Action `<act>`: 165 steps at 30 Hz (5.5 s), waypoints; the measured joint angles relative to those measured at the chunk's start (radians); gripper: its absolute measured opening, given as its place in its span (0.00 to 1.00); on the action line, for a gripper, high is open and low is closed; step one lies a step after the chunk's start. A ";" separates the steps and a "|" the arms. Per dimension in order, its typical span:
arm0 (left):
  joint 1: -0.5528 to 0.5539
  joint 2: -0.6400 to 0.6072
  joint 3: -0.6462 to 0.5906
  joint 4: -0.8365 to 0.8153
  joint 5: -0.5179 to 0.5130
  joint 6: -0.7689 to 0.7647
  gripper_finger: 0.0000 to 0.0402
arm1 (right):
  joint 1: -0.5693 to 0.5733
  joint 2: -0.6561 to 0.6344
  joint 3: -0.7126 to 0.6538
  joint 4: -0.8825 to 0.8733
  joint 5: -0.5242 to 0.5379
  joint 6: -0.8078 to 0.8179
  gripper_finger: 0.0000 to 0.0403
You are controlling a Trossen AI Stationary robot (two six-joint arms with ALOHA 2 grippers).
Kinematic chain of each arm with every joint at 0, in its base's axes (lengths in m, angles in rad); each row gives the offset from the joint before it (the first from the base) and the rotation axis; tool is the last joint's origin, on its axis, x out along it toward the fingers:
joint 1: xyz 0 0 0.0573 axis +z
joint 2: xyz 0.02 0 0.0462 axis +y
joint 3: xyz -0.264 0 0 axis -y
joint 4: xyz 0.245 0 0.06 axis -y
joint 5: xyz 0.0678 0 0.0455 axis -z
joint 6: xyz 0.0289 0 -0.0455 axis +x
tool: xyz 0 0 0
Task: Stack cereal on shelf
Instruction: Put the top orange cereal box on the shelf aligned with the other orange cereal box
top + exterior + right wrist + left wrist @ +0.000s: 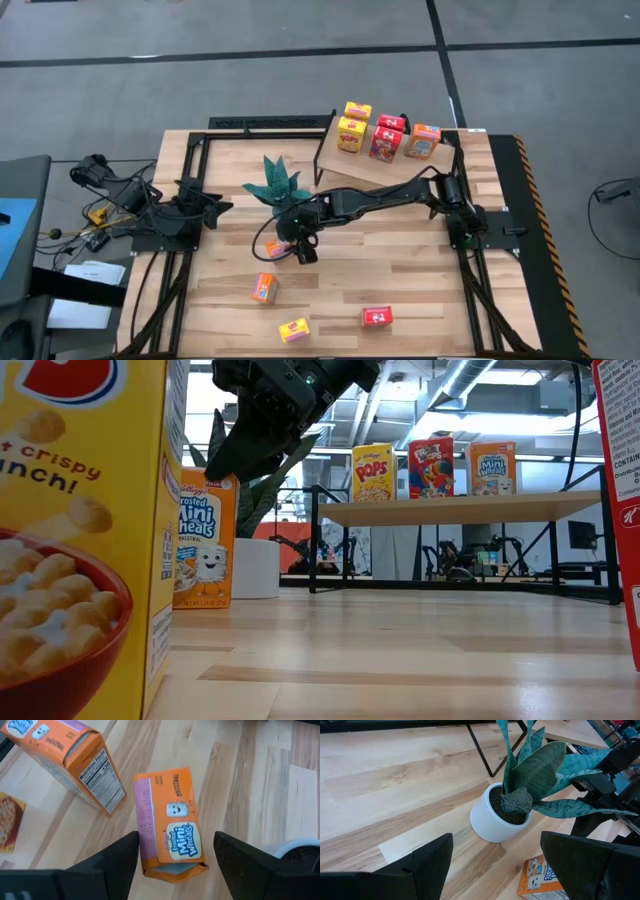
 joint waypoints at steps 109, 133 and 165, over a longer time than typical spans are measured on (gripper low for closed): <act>0.000 0.000 0.000 0.002 -0.100 -0.023 0.73 | -0.848 -1.229 -0.651 -0.693 0.037 -0.115 0.31; 0.000 0.000 0.000 0.000 -0.100 -0.031 0.73 | -0.852 -1.229 -0.567 -0.838 0.177 -0.077 0.66; 0.000 0.000 0.000 -0.024 -0.134 -0.059 0.73 | -0.508 -1.263 -0.707 -0.617 0.230 0.286 0.08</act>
